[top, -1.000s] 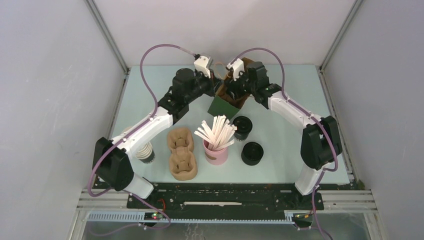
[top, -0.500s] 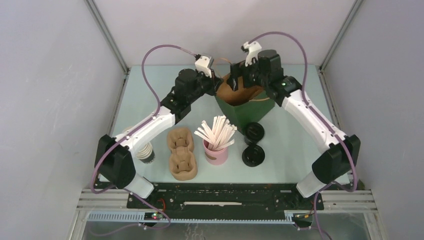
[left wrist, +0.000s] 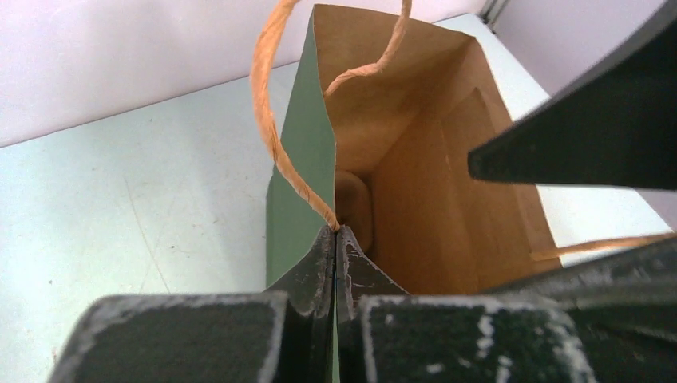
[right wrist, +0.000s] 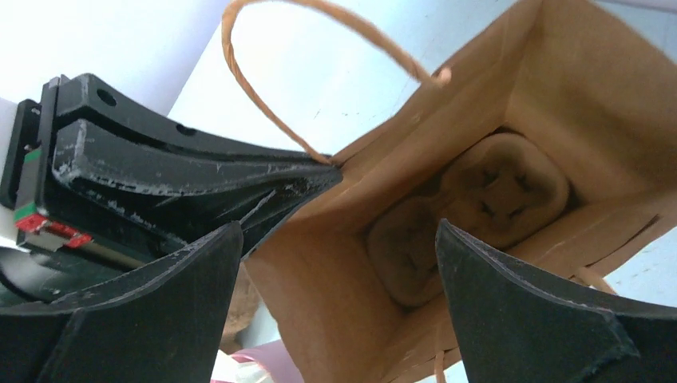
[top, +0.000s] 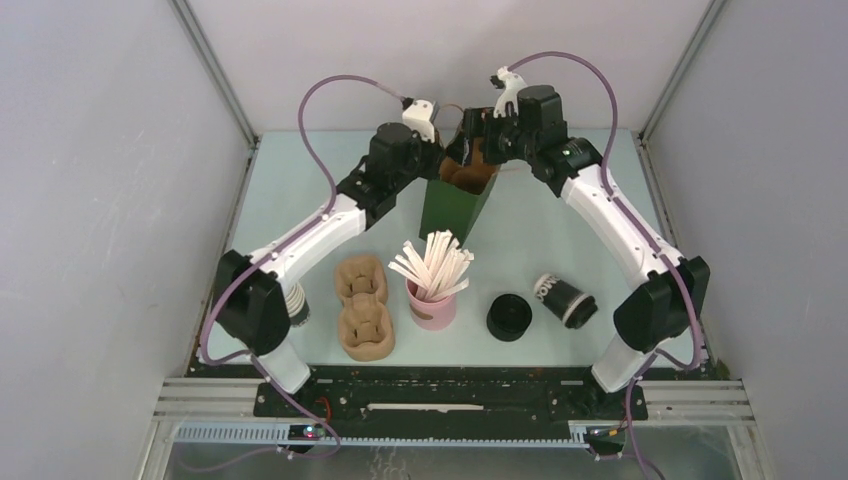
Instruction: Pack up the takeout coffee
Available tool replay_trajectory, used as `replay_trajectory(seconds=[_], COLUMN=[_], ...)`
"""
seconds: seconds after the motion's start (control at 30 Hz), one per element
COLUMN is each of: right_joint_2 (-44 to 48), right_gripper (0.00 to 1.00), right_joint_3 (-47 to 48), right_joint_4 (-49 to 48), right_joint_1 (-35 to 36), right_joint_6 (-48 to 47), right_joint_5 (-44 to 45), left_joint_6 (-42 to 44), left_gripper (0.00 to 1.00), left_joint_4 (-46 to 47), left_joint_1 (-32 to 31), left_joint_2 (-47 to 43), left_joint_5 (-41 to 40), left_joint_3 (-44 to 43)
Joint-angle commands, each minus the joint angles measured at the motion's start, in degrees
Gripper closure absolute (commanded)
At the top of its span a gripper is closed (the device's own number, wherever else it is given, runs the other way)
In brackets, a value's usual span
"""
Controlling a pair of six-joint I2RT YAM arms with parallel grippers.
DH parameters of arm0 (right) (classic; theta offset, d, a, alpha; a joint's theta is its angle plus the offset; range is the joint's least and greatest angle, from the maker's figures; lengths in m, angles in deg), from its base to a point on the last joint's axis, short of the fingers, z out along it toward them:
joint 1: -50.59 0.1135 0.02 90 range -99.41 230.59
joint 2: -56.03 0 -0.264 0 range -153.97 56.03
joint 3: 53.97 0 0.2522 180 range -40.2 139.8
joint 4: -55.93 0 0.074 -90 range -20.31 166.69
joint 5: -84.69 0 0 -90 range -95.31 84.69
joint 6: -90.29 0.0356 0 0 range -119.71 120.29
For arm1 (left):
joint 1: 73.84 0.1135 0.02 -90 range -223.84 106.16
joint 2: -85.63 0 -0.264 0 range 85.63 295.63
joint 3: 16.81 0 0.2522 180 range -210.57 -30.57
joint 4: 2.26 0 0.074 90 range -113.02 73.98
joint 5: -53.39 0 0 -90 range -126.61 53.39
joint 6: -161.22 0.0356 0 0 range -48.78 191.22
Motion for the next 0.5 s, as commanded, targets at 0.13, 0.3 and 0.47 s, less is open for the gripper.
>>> replay_trajectory(seconds=[0.13, 0.3, 0.47], right_joint_2=[2.4, 9.8, 17.1], right_gripper=[0.00, 0.00, 0.00], right_joint_3=[8.5, 11.8, 9.6], right_joint_4=[5.7, 15.3, 26.5], right_joint_1=[-1.6, -6.7, -13.8], right_joint_6=[14.0, 10.2, 13.5], right_joint_5=[-4.3, -1.1, 4.6], left_joint_6=[-5.7, -8.5, -8.3], left_gripper=[1.00, 1.00, 1.00], left_joint_4=[-5.7, -10.6, -14.5], left_joint_1=[1.8, 1.8, 1.8], left_joint_2=[2.7, 3.4, 3.6], left_joint_5=[-0.1, -1.3, -1.5], left_joint_3=[-6.0, -7.6, -8.8])
